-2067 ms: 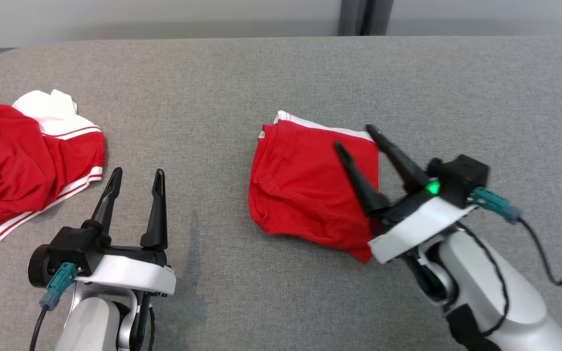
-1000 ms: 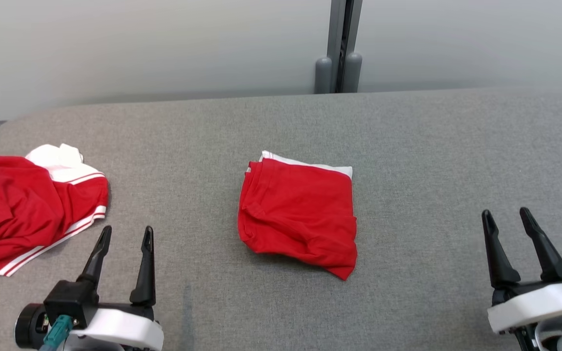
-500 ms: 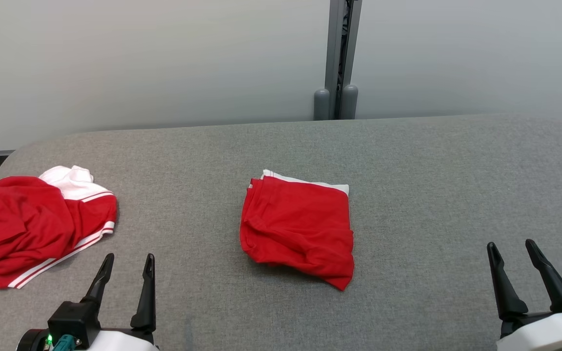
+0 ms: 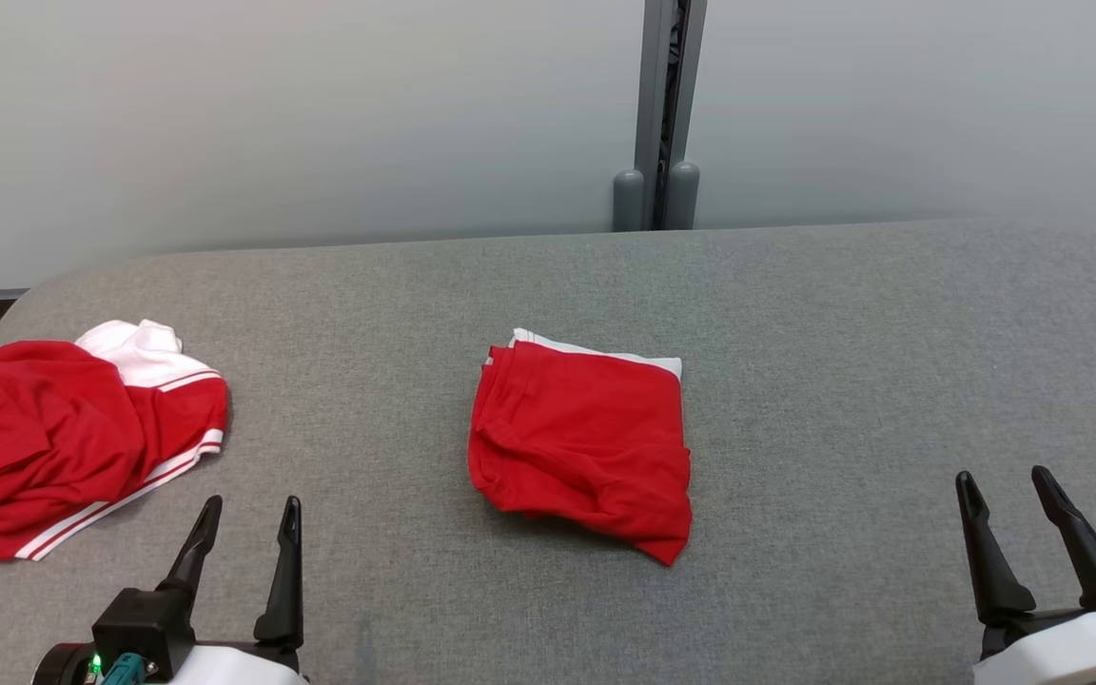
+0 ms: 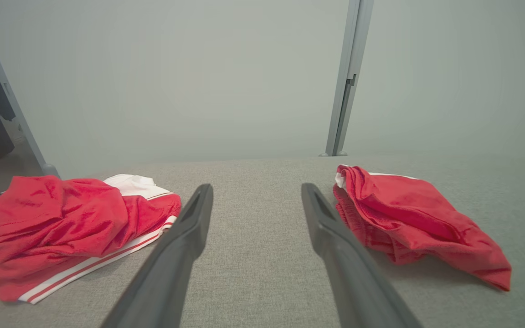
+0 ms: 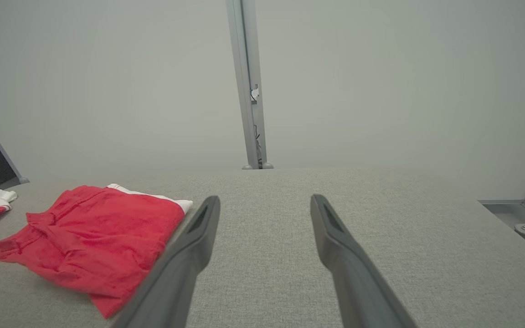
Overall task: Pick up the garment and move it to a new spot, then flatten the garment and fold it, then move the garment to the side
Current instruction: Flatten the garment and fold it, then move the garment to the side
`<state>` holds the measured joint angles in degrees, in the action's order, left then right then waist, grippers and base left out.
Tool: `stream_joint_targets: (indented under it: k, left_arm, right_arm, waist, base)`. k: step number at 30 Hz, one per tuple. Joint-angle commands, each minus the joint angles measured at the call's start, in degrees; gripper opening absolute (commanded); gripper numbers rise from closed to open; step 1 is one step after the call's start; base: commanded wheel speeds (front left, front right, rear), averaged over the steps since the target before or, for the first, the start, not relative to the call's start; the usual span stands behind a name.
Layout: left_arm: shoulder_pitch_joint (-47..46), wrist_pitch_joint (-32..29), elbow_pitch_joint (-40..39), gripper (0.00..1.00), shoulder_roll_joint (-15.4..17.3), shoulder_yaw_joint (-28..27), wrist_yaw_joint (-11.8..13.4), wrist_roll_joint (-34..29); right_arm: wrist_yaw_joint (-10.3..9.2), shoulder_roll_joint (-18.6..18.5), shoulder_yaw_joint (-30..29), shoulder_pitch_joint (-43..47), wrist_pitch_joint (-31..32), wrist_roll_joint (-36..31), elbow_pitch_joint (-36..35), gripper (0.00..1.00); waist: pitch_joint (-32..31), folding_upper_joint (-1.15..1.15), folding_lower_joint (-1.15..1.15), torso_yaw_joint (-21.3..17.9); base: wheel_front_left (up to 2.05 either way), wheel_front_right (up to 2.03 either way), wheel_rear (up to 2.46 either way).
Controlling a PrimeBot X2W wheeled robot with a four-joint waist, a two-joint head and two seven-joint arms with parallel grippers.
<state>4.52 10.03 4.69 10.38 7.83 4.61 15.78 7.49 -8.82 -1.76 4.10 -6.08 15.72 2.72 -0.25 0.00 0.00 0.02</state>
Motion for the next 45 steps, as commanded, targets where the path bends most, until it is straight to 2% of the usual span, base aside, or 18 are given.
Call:
stream_joint_targets:
  k: [1, 17, 24, 36, 45]
  left_arm:
    - [0.1, -0.2, 0.1, 1.00, 0.5, 0.0, 0.4, 0.3]
    - [-0.8, 0.1, 0.1, 1.00, 0.4, 0.9, 0.9, 0.5]
    - [-5.4, 1.0, 0.1, 1.00, -0.1, 2.5, -0.6, 0.2]
    - [-13.4, 4.4, 5.0, 1.00, -2.7, 4.7, -3.4, 0.1]
    - [-16.0, 5.1, 7.8, 1.00, -3.9, 4.4, -4.5, -0.1]
  right_arm:
    - [0.01, 0.0, -0.4, 0.4, 0.0, -0.1, -0.1, 1.00]
    - [0.02, -0.5, -0.9, -0.4, 0.2, 0.6, 0.5, 1.00]
    - [0.01, -1.6, 1.7, -6.2, 0.8, 1.9, 1.9, 1.00]
    - [0.02, -1.9, 13.3, -18.9, 0.8, 4.4, 13.6, 1.00]
    - [0.01, -1.3, 17.7, -21.2, 2.1, 6.7, 23.7, 1.00]
  waist:
    - [0.1, 0.00, 0.00, 0.0]
    - [0.3, 0.00, 0.00, 1.0]
    - [5.6, 0.00, 0.00, 5.0]
    - [14.0, 0.00, 0.00, 11.3]
    - [15.5, 0.00, 0.00, 12.4]
  base:
    - [0.00, 0.00, 0.00]
    - [0.00, 0.00, 0.00]
    - [0.00, 0.00, 0.00]
    - [0.00, 0.00, 0.00]
    - [0.00, 0.00, 0.00]
